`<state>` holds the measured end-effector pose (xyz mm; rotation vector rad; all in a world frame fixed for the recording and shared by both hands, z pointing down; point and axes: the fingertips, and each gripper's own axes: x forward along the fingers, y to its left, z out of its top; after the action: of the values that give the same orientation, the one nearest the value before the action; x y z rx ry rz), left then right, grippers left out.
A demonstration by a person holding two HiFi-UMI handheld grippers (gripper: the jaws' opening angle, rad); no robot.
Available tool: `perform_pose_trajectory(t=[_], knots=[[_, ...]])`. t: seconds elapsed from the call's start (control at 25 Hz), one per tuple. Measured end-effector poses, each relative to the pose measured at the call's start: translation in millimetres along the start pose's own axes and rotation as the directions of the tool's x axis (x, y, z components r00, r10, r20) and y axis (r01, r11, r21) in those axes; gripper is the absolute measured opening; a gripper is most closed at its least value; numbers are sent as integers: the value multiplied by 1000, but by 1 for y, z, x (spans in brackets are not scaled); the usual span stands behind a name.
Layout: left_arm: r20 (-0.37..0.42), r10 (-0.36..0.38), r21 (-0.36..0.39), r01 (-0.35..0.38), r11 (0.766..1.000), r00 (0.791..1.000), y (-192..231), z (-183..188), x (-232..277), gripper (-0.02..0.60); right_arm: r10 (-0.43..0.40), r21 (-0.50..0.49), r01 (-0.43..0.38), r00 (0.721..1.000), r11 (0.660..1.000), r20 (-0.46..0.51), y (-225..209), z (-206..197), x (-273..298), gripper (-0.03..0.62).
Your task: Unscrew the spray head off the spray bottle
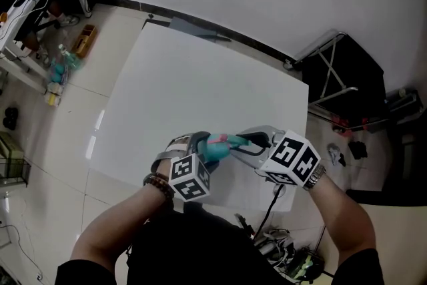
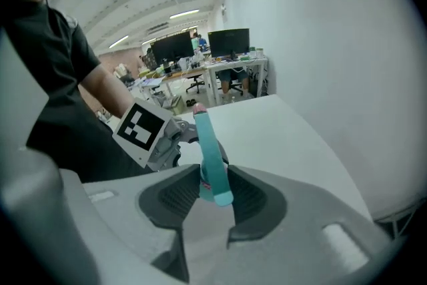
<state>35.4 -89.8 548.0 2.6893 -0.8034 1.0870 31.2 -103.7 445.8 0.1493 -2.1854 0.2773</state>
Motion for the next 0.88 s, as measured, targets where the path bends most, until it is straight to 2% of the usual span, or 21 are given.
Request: perform_pose_trajectory(t=[0.12, 0.28, 0.44, 0.72, 0.8, 0.88], knots=[[9, 9, -13, -9, 1000, 1000, 1, 2, -2, 380, -4, 129, -8, 996, 992, 90, -4, 2, -3, 118], [20, 18, -39, -17, 999, 1000, 4, 5, -4, 379, -29, 275, -28, 979, 961, 201, -9, 4, -8, 118], [6, 42, -26, -41, 999, 999, 7, 7, -5, 379, -71, 370, -37, 959, 928, 273, -12, 5, -13, 117], [-85, 162, 104, -153, 983, 983, 20, 7, -9, 377, -138, 386, 46, 967, 922, 214, -13, -1, -16, 117], [-106, 193, 142, -177, 974, 976, 23, 8, -9, 377, -153, 430, 54, 968, 901, 200, -15, -4, -17, 117], [-122, 221, 176, -198, 964, 968, 26, 7, -8, 377, -163, 499, 46, 968, 865, 192, -17, -7, -17, 117]])
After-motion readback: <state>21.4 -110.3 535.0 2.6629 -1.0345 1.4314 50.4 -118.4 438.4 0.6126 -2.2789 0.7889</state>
